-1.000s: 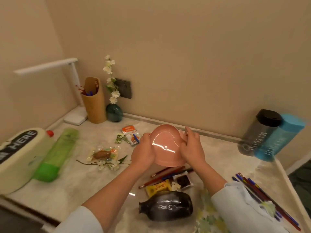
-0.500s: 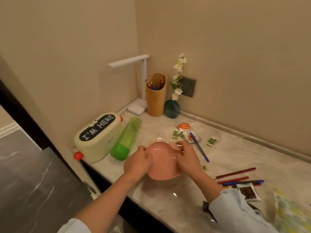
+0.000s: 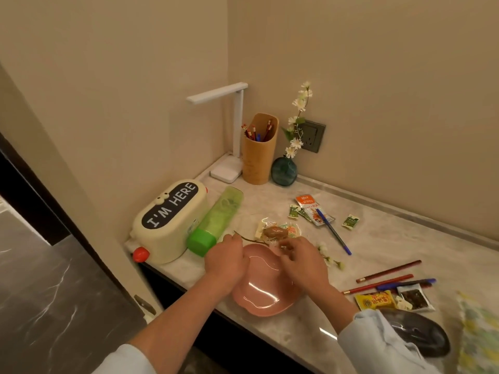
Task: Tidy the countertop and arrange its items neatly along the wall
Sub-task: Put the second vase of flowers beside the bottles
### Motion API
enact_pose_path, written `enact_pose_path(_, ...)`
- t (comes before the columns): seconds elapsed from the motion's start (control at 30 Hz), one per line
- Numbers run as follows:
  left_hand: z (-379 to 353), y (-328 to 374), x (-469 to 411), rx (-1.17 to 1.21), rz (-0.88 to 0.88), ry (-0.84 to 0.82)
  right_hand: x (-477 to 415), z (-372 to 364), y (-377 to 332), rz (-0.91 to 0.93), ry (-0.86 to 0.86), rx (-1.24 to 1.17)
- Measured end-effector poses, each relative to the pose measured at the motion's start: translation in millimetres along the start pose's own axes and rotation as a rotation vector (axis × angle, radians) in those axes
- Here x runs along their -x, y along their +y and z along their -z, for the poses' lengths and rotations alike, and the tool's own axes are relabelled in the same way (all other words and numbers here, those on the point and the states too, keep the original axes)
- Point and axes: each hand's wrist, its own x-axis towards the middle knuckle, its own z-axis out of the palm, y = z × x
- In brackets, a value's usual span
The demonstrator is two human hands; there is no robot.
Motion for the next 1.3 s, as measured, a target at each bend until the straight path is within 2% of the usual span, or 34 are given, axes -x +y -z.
enact_pose_path(0.2,0.0,19.3,-19.2,-0.058,-0.223,0.060,-1.0,14.0,10.6,-0.086,0.162,0.085)
enact_pose_path(0.27,-3.2,28.4,-22.5,-0.041,-0.297,0.047,-1.7,18.4,15.8,-0.122,0.150,0.141)
enact_pose_path(0.43,-15.1,41.8,-23.6,0.007,-0.403,-0.004,2.8,20.0,27.0,-0.142,-0.009,0.283)
enact_pose_path(0.6,-14.4,45.5,-24.4,0.013,-0.470,-0.007,2.8,27.0,21.4,-0.103,0.067,0.270)
enact_pose_path(0.77,-6.5,55.5,-30.3,0.008,-0.489,0.042,-4.5,50.1,12.1,-0.101,0.264,0.140)
enact_pose_path(0.93,-0.4,78.6,-35.3,0.040,-0.560,0.159,-4.6,90.0,6.1,-0.100,0.464,0.025)
enact_pose_path(1.07,-3.3,107.2,-30.3,0.095,-0.624,0.135,8.2,123.8,14.4,-0.126,0.575,-0.039)
enact_pose_path(1.3,-18.0,154.4,-4.1,0.413,-0.562,0.004,47.4,146.9,44.5,-0.178,0.656,0.186)
